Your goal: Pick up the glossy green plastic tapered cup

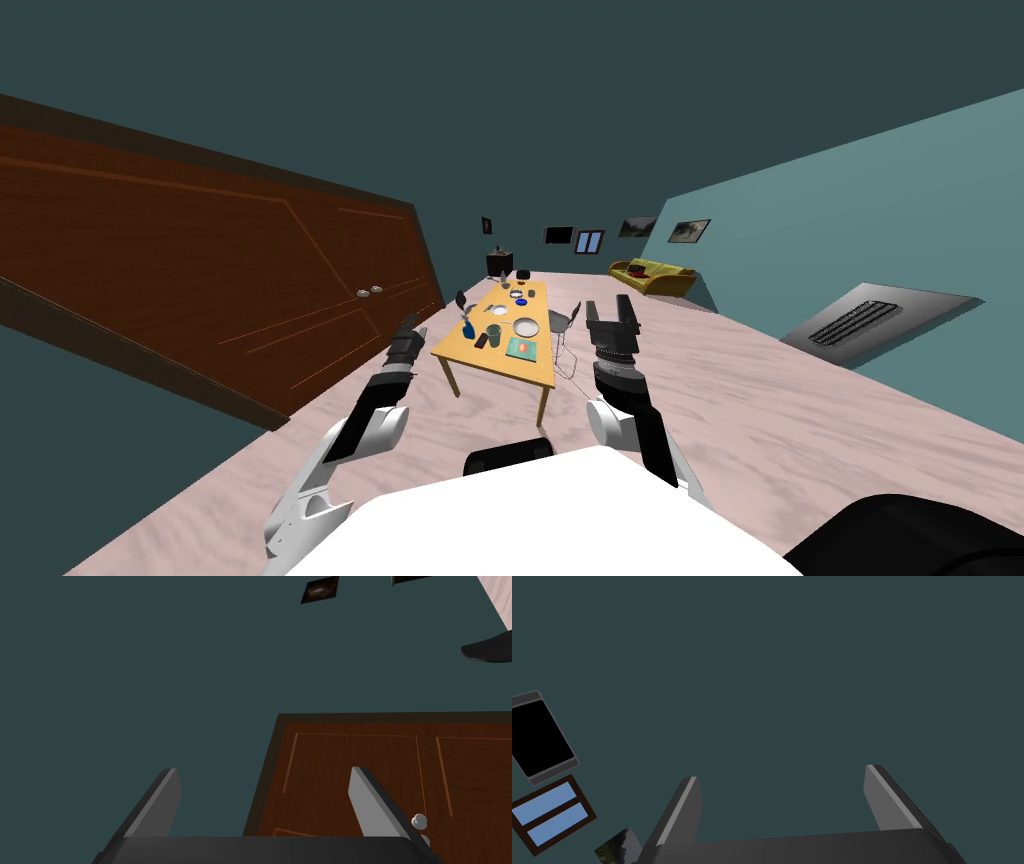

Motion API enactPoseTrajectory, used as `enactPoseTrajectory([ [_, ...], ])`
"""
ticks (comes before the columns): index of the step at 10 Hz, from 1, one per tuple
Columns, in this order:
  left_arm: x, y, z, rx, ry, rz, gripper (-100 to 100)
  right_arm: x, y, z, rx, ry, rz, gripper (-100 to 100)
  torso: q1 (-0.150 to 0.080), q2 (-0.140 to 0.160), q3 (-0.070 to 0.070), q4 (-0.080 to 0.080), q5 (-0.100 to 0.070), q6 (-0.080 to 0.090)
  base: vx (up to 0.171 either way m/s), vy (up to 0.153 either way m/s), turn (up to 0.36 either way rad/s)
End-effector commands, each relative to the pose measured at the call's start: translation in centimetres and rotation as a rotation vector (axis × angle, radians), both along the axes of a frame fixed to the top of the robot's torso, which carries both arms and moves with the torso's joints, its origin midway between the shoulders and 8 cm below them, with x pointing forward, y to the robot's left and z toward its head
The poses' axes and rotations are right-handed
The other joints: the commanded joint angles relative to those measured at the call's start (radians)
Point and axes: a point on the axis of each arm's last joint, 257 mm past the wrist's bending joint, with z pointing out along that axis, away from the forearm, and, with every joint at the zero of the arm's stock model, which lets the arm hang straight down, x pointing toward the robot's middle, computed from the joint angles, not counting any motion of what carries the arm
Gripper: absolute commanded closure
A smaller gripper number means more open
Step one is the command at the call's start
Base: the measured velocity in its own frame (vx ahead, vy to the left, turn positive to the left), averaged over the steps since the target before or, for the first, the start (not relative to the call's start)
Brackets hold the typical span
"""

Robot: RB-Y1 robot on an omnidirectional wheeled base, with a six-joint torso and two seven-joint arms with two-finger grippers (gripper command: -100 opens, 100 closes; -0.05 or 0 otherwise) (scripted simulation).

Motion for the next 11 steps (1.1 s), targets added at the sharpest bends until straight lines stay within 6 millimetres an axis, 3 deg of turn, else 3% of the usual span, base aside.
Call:
enactPoseTrajectory([
  [1, 0.9, 0.4, -0.8, 0.004, 0.035, 0.009, -100, 0.0, 0.0, 0.0, 0.0, 0.0, 0.0, 0, 0.0, 0.0, 0.0, 0.0, 0.0, 0.0, -0.024, -0.01, -0.039],
  [6, 4.4, 2.0, -3.4, 0.025, 0.156, 0.047, -100, 0.0, 0.0, 0.0, 0.0, 0.0, 0.0, 0, 0.0, 0.0, 0.0, 0.0, 0.0, 0.0, -0.021, -0.017, -0.066],
  [11, 6.8, 3.5, -6.2, 0.028, 0.279, 0.085, -100, 0.0, 0.0, 0.0, 0.0, 0.0, 0.0, 0, 0.0, -0.001, -0.001, 0.0, 0.0, 0.0, -0.012, -0.02, -0.062],
])
